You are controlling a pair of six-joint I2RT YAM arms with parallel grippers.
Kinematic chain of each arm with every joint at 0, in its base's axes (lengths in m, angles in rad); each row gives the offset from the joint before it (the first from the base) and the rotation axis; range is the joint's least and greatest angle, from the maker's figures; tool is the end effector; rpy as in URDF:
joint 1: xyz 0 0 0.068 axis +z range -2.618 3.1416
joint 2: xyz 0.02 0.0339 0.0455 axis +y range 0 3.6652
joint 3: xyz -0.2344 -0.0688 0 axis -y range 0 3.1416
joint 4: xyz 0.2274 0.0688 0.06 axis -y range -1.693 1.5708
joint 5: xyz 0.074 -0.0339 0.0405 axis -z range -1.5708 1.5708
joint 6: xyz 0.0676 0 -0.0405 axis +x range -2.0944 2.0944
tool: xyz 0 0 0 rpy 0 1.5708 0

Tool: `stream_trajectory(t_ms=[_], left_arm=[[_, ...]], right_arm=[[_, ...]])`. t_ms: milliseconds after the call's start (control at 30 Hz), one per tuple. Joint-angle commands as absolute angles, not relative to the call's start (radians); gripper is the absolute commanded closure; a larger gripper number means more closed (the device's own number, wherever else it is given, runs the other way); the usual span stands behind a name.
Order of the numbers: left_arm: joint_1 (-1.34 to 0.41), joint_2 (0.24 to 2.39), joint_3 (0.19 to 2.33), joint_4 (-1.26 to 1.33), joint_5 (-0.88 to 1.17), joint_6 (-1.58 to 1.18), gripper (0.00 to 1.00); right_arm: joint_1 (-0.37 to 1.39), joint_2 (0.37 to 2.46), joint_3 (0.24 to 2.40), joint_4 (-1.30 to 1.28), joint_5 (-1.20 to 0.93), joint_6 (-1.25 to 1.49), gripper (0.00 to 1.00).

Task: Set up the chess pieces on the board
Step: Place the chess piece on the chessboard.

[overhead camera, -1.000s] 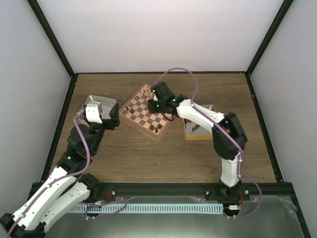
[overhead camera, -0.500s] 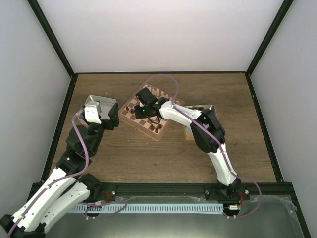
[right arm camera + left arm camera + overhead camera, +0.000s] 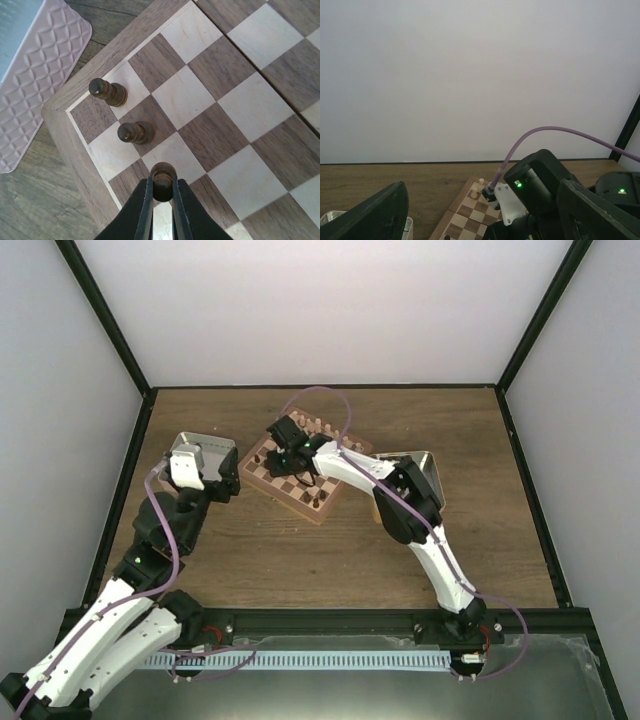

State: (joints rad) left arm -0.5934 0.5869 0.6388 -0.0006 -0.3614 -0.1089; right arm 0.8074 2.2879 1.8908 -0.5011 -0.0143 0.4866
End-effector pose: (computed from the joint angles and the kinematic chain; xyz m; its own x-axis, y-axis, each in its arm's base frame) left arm 0.1675 -0.0841 0.3221 0.0172 -0.1342 -0.9908 0.2336 0.9641 -0.1266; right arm 0.3417 0.3584 0.1468 -0.8187 -0.1793 -0.5455 -0.3911 0.8696 0.3012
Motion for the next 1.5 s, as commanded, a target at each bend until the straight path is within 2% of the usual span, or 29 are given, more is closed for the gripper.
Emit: stream_trajectory(t_ms=[0, 367, 900, 1267, 1467], left_arm=[[-0.586, 0.584, 0.633, 0.007, -0.363, -0.117, 0.17], [-0.584, 0.585, 0.633, 0.005, -0.362, -0.117, 0.17], [-0.584, 0.586, 0.632, 0.005, -0.36, -0.12, 0.17], [-0.583, 0.59, 0.63, 0.008, -0.359, -0.118, 0.17], [-0.581, 0.591, 0.63, 0.007, -0.362, -0.118, 0.17]], right_arm=[[0.824, 2.328, 1.977, -0.558, 0.026, 0.461, 0.9], [0.852, 2.383, 2.078, -0.645, 0.125, 0.439, 0.88], [0.861, 2.407, 2.105, -0.68, 0.157, 0.425, 0.86], [0.86, 2.383, 2.104, -0.644, 0.117, 0.408, 0.69], [0.861, 2.316, 2.09, -0.612, 0.131, 0.422, 0.63]])
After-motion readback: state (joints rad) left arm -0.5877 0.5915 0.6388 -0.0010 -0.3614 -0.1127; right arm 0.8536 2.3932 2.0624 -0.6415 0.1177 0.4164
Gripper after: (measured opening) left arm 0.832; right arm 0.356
